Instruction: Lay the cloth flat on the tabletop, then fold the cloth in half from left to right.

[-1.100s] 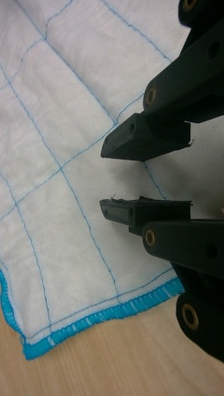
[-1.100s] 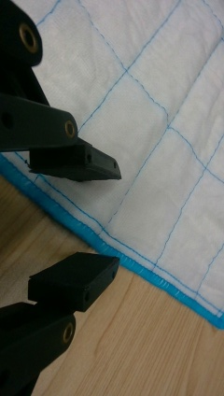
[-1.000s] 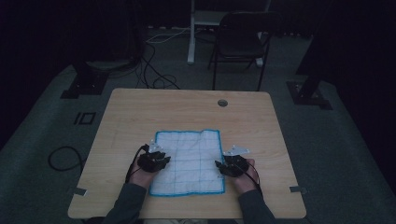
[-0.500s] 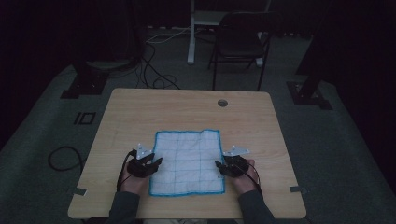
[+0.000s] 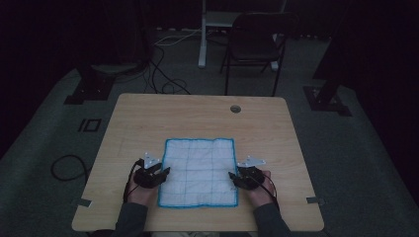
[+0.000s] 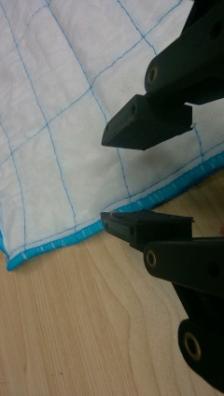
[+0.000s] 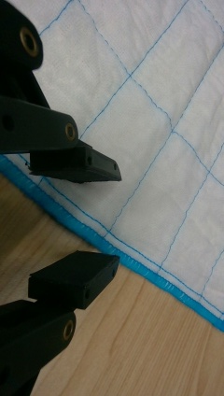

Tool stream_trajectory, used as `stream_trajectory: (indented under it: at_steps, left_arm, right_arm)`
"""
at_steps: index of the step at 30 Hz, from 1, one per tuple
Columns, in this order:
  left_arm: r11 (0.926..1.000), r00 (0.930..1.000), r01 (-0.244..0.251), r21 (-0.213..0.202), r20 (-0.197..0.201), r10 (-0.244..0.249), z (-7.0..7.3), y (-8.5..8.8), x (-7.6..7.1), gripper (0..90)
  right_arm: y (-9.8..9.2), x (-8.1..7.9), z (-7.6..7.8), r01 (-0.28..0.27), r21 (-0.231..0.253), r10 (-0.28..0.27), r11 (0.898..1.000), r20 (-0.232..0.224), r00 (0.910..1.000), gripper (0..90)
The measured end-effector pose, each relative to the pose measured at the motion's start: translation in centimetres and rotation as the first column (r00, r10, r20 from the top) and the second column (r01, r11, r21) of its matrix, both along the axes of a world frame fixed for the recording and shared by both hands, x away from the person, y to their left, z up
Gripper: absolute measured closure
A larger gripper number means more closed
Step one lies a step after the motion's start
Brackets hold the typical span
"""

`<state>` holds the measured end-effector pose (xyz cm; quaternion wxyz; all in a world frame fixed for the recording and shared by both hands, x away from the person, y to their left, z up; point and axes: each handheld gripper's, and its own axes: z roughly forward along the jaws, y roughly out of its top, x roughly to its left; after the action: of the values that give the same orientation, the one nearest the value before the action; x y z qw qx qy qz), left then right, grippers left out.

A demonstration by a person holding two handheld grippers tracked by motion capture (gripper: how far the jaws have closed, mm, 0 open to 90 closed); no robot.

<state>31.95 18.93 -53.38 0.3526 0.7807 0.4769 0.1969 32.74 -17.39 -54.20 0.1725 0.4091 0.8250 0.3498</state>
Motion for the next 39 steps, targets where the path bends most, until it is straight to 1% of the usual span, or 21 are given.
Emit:
stream_trajectory:
  at_steps: [3,6,11,18,20,22,25,27,30,33,35,39]
  left_arm:
    - [1.0,1.0,-0.004,0.006,-0.003,0.004,-0.08,-0.16,0.05,56.9]
    - [0.9997,0.9997,-0.021,0.008,-0.012,0.021,-0.25,-0.26,0.18,56.7]
    - [0.9994,0.9993,-0.033,0.014,-0.015,0.033,-0.44,-0.37,0.35,55.9]
    - [0.9981,0.9987,-0.051,0.034,0.001,0.051,-0.71,-0.7,0.42,54.5]
    - [0.9971,0.998,-0.062,0.045,0.013,0.061,-0.72,-0.73,0.37,53.6]
    - [0.997,0.998,-0.063,0.044,0.011,0.063,-0.73,-0.75,0.36,53.5]
    - [0.997,0.9973,-0.071,0.031,-0.016,0.072,-0.65,-0.67,0.34,53.5]
    - [0.9972,0.9971,-0.073,0.018,-0.021,0.074,-0.67,-0.52,0.17,53.1]
    - [0.9972,0.9969,-0.074,-0.012,-0.027,0.074,-0.71,-0.23,-0.08,52.8]
    - [0.9976,0.9974,-0.058,-0.038,-0.045,0.056,-0.65,-0.15,0.03,51.1]
    - [0.9974,0.9982,-0.037,-0.061,-0.048,0.034,-0.7,-0.31,0.19,51.0]
    - [0.9971,0.9984,-0.028,-0.07,-0.052,0.024,-0.71,-0.87,0.64,51.1]
  right_arm:
    - [-0.12,-0.06,-0.01,-0.001,0.002,0.001,1.0,-0.001,1.0,53.2]
    - [-0.12,-0.07,-0.01,-0.001,0.002,0.001,1.0,0.0,1.0,53.3]
    - [-0.11,-0.15,-0.03,0.003,0.005,-0.003,1.0,-0.001,1.0,53.4]
    - [-0.2,-0.37,-0.05,0.001,0.007,-0.001,1.0,-0.001,1.0,53.4]
    - [-0.2,-0.42,-0.05,0.002,0.007,-0.002,1.0,-0.002,1.0,53.4]
    - [-0.21,-0.44,-0.06,0.002,0.007,-0.002,1.0,-0.001,1.0,53.4]
    - [-0.22,-0.49,-0.08,0.003,0.009,-0.003,1.0,0.001,1.0,53.4]
    - [-0.22,-0.54,-0.08,0.005,0.009,-0.005,1.0,0.001,1.0,53.4]
    - [-0.25,-0.58,-0.08,0.003,0.009,-0.003,1.0,0.002,1.0,53.4]
    - [-0.25,-0.58,-0.08,0.003,0.009,-0.003,1.0,0.002,1.0,53.4]
    - [-0.23,-0.6,-0.08,0.005,0.01,-0.005,1.0,0.001,1.0,53.4]
    - [-0.2,-0.62,-0.08,0.007,0.01,-0.007,1.0,0.0,1.0,53.4]
